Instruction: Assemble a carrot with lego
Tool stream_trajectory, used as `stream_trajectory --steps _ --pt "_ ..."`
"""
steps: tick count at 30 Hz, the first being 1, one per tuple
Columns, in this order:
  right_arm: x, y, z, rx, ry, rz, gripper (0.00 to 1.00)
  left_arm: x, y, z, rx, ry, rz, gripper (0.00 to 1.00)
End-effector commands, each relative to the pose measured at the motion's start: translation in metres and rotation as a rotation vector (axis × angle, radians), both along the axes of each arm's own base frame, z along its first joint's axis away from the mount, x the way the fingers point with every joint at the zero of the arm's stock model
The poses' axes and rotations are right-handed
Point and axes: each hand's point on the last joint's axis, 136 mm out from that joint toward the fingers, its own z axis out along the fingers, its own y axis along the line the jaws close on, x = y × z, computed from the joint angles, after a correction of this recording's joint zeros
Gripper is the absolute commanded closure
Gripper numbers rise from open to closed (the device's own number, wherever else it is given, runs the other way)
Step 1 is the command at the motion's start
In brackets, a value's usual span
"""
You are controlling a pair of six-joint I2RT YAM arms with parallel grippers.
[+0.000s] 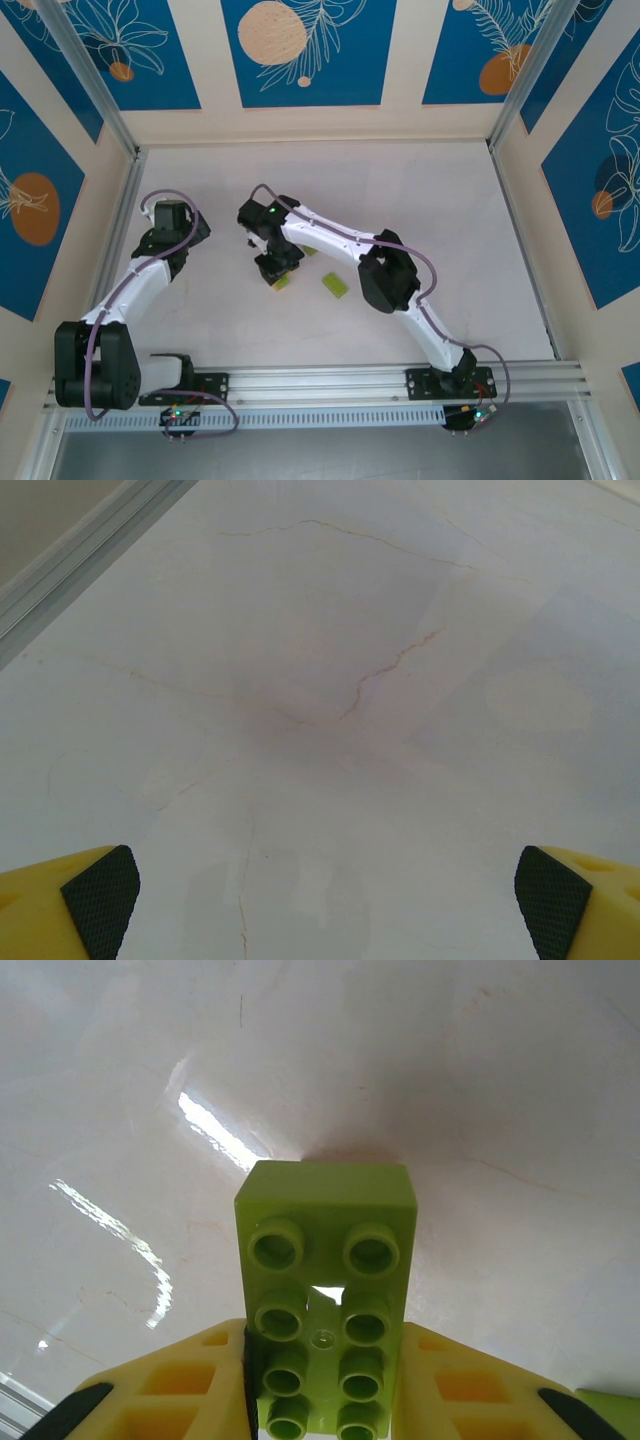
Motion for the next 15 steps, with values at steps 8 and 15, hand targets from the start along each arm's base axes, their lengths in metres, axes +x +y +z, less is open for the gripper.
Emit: stream_trajectory --steps 8,15 --pt "-0.029 -0.015 -0.059 -0.181 0.109 0.031 0.68 0.004 0.005 0.008 -0.011 -0.008 0.020 0.01" --pt "-0.030 -0.024 -0.070 -0.241 0.110 0.046 0.69 0.004 0.005 0.008 -0.011 -0.005 0.020 0.01"
